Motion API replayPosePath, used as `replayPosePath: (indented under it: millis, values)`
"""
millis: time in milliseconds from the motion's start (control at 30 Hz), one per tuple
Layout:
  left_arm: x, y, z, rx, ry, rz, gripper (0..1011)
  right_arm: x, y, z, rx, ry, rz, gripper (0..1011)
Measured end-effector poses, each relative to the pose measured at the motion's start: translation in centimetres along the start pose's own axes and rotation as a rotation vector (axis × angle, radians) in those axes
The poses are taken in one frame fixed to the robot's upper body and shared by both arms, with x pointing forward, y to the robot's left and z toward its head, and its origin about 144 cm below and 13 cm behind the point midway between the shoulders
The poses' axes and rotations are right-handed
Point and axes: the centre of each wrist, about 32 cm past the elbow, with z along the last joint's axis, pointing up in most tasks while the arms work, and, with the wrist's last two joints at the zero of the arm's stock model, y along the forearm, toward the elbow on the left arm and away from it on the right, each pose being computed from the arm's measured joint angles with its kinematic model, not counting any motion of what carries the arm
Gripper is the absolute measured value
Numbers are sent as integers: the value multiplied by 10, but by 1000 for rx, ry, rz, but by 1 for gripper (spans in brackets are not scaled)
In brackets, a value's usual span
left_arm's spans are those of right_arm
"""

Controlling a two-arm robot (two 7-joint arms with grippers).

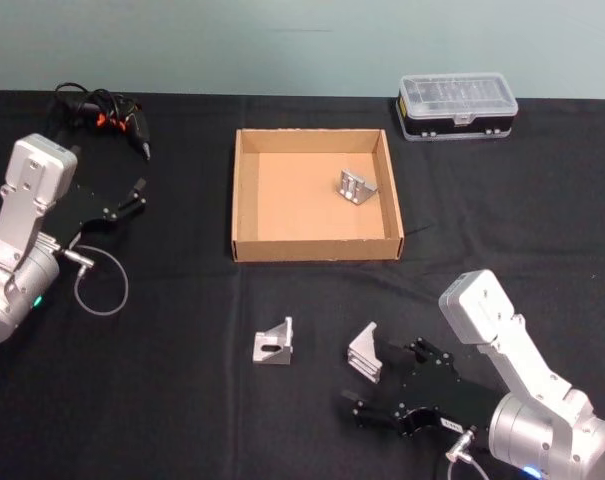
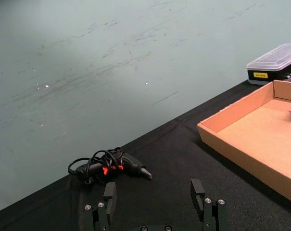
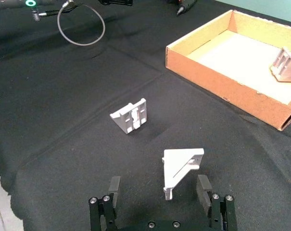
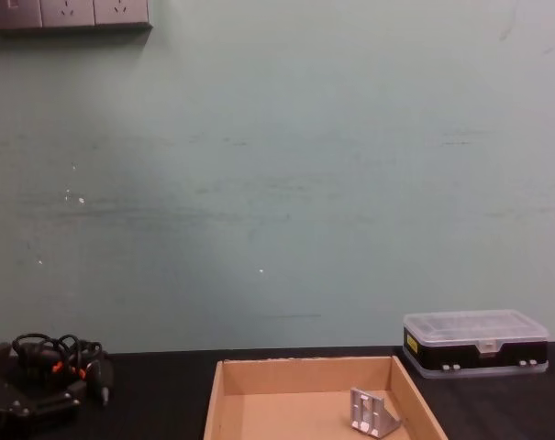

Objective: Use one hand to pick up the angle iron from the table and place it into the box.

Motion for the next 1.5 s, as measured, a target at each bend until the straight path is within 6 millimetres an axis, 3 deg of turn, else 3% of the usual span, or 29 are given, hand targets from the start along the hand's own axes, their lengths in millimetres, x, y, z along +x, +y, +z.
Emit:
replayPosePath:
  millis: [800, 1200, 1500]
  values:
    - [0, 0, 0, 0, 0, 0, 1011, 0, 12, -3, -3, 8, 4, 997]
    - [0, 0, 0, 0, 0, 0, 1011, 0, 15, -3, -1, 8, 3, 724]
    - [0, 0, 0, 0, 0, 0, 1011, 0, 16, -4, 3, 11, 3, 403]
